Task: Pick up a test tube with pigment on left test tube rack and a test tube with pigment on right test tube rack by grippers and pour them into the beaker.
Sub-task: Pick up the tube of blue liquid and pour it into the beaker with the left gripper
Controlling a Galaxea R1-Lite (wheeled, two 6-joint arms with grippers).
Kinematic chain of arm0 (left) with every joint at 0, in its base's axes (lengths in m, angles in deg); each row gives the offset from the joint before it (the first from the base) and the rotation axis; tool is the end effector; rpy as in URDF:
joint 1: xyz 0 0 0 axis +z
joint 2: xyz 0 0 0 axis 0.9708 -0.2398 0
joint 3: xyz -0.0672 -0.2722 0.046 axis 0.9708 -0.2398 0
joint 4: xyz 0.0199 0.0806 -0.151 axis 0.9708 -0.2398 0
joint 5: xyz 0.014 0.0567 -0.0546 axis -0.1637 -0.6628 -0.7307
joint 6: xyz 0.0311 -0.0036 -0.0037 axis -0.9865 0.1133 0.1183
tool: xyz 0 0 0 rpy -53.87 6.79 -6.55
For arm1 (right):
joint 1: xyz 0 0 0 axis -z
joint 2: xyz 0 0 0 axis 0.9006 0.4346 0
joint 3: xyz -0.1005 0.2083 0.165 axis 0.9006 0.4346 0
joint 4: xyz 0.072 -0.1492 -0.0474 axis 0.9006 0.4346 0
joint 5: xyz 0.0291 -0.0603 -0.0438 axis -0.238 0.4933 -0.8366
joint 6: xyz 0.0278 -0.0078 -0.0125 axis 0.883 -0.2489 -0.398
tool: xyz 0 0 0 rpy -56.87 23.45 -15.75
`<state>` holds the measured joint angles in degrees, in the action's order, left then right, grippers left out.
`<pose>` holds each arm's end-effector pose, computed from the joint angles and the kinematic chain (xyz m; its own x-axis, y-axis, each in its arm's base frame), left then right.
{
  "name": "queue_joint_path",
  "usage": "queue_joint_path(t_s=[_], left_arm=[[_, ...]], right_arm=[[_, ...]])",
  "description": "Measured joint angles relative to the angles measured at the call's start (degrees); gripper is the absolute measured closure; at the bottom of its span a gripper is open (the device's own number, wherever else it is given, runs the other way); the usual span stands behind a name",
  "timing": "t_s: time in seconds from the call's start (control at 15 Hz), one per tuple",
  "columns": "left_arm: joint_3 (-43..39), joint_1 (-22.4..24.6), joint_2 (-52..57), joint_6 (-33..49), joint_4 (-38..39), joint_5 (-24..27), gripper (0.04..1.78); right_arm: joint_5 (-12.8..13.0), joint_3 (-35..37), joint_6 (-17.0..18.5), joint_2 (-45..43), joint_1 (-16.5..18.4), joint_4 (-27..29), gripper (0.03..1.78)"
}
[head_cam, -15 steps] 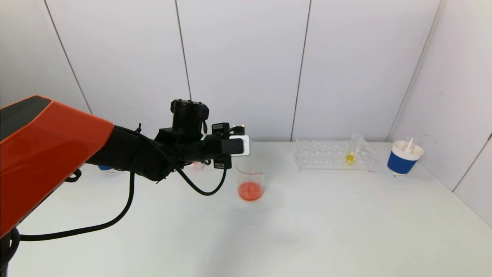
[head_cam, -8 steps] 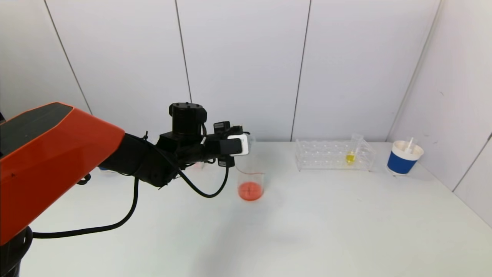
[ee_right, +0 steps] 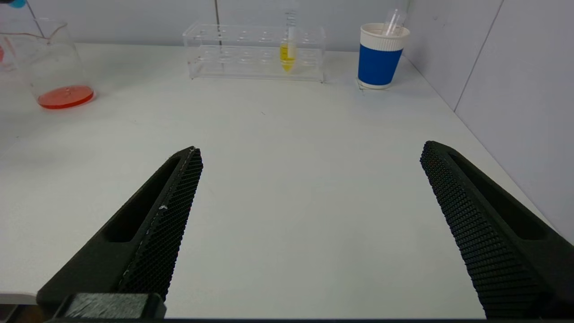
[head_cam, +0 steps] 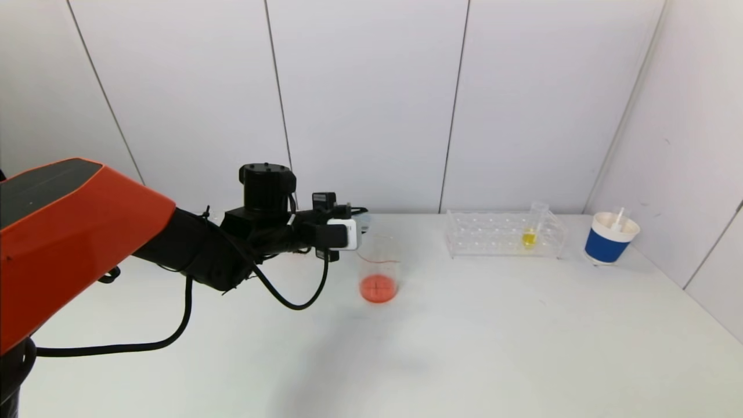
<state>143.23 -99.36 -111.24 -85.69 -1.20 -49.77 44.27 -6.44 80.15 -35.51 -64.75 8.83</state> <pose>0.3609 -0.1723 0.1378 0.5768 -0.7960 -0.1836 0.4009 0.0800 0.9126 -0.0177 -0.0006 0.0753 1.0000 -0.0064 -0.0017 0.0064 0.9998 -0.0163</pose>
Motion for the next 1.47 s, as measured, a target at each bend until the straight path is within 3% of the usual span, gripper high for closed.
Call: queue_joint_path(t_s=[1.47], left_arm=[[0.1, 1.1, 1.0, -12.3, 0.0, -0.8, 1.38]], right_arm=[[0.0, 0.0, 0.0, 0.0, 0.0, 0.0, 0.04]])
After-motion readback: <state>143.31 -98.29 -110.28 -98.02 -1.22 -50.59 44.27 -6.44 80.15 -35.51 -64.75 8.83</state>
